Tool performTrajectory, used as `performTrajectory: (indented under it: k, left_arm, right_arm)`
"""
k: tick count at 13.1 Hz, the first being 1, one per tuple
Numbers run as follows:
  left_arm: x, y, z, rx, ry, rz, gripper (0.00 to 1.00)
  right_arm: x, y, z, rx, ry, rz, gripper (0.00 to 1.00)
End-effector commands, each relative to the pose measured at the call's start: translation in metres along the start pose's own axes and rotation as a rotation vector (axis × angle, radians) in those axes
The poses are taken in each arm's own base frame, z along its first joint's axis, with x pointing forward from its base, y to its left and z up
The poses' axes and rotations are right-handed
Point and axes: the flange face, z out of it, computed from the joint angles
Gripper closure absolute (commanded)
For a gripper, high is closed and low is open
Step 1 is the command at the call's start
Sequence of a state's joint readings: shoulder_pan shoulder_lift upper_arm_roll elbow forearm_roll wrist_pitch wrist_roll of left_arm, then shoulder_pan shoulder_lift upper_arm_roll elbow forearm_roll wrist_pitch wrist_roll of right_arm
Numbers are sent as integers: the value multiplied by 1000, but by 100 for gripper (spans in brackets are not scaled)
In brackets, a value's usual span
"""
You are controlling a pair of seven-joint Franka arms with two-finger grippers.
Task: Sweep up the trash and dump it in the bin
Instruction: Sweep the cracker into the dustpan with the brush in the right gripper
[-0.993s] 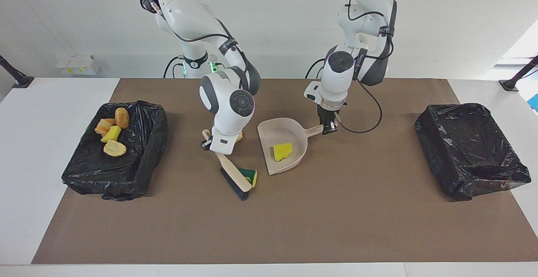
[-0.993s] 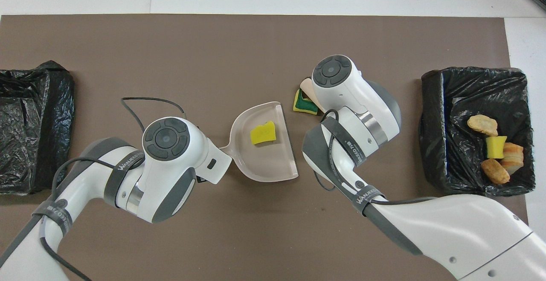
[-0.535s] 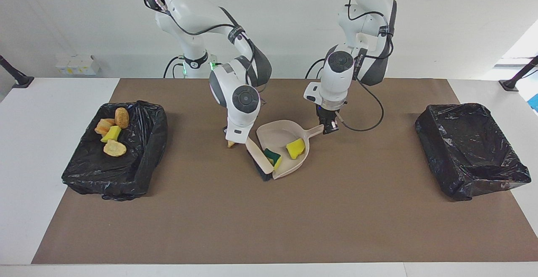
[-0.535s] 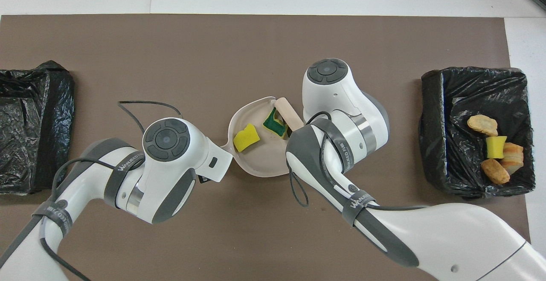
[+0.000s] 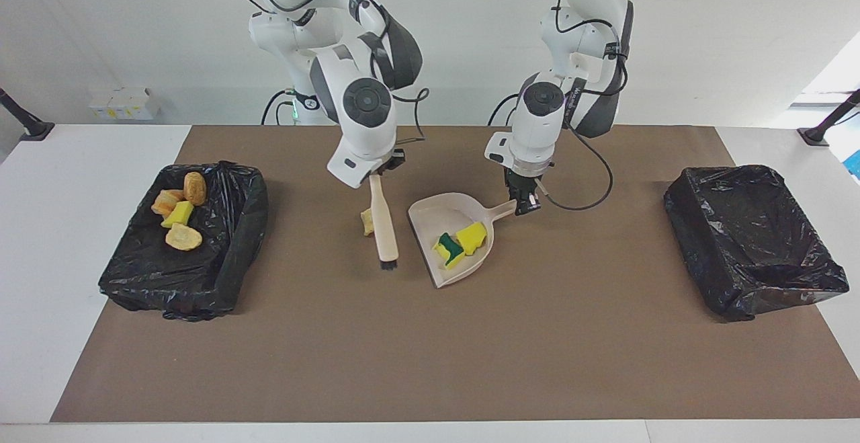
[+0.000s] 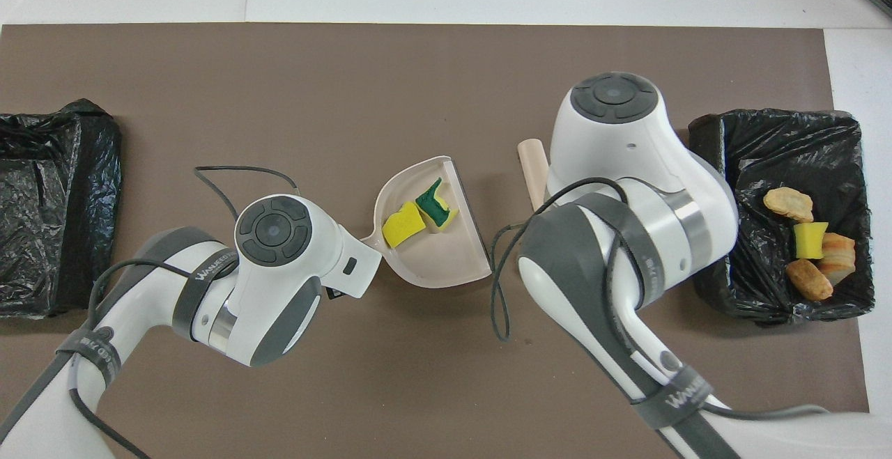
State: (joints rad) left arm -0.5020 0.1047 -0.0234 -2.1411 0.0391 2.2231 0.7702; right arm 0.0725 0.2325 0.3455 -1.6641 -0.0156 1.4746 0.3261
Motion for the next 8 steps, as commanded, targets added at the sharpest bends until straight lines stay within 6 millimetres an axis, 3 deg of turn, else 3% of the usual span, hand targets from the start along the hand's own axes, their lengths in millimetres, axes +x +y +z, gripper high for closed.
performTrajectory:
  k: [1, 3, 4, 8]
  left_arm:
    - [6, 12, 1, 18, -14, 65, 100]
    - [16, 28, -2, 35, -55, 141, 100]
    - [23, 40, -3, 42, -81, 180, 100]
    - [25, 53, -3, 48, -79, 175, 100]
  right_arm:
    - [-30, 37, 62, -62, 26, 93, 100]
    - [-56, 54, 115, -85, 76, 80, 100]
    - [-58, 53, 130, -90, 62, 84, 100]
    - [-59, 23, 141, 1, 39, 48, 100]
